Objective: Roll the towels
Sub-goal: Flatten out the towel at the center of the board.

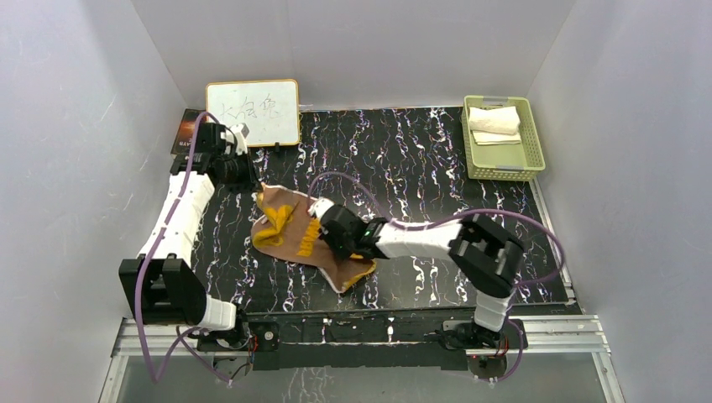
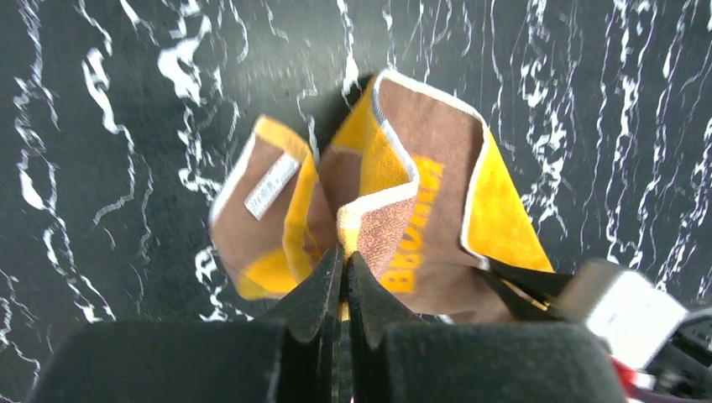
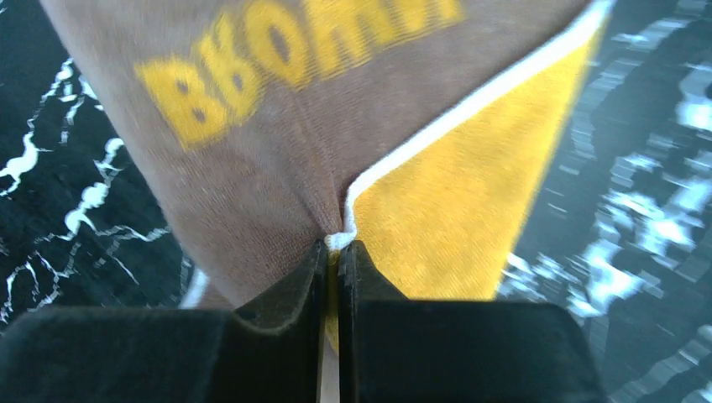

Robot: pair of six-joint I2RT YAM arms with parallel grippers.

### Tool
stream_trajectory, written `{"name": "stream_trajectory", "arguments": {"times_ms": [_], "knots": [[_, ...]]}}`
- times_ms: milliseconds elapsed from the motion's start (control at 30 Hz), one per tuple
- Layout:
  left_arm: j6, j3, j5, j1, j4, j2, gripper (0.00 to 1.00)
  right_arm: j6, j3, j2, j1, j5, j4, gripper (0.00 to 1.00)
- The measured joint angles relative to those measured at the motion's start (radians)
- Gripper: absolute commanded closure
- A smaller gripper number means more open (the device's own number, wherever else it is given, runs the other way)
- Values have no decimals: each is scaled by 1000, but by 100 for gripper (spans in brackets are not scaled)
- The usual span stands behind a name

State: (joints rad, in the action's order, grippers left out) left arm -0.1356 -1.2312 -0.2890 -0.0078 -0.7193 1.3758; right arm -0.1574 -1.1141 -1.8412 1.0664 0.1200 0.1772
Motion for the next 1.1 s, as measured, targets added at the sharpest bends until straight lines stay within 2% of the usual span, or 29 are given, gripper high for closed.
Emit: {"name": "stream_trajectory", "arguments": {"times_ms": [200,367,467,567,667,833,900,1000,1100], "knots": [[-2,-212,9,21,-32,112,100,14,2,281,-151,17,126,98],[5,-496,39,50,-101,207,100,32,-110,529,-310,-6,163,100],[4,-639,57,78,-143,234,100,36,-164,634,-393,-13,165,100],[-5,-726,82,101,-164,219,100,45,-181,723,-417,-17,167,100],[-33,-675,99,112,-127,116,100,50,-180,789,-413,-64,192,100],[-101,-373,91,111,-16,-267,100,35,-89,923,-412,-158,243,98],[-110,-322,81,111,-18,-366,100,31,-53,955,-412,-180,276,95],[-97,-305,71,111,-32,-419,100,27,-10,965,-412,-215,323,89],[-69,-264,101,111,-60,-381,100,28,10,940,-412,-226,348,86]]}}
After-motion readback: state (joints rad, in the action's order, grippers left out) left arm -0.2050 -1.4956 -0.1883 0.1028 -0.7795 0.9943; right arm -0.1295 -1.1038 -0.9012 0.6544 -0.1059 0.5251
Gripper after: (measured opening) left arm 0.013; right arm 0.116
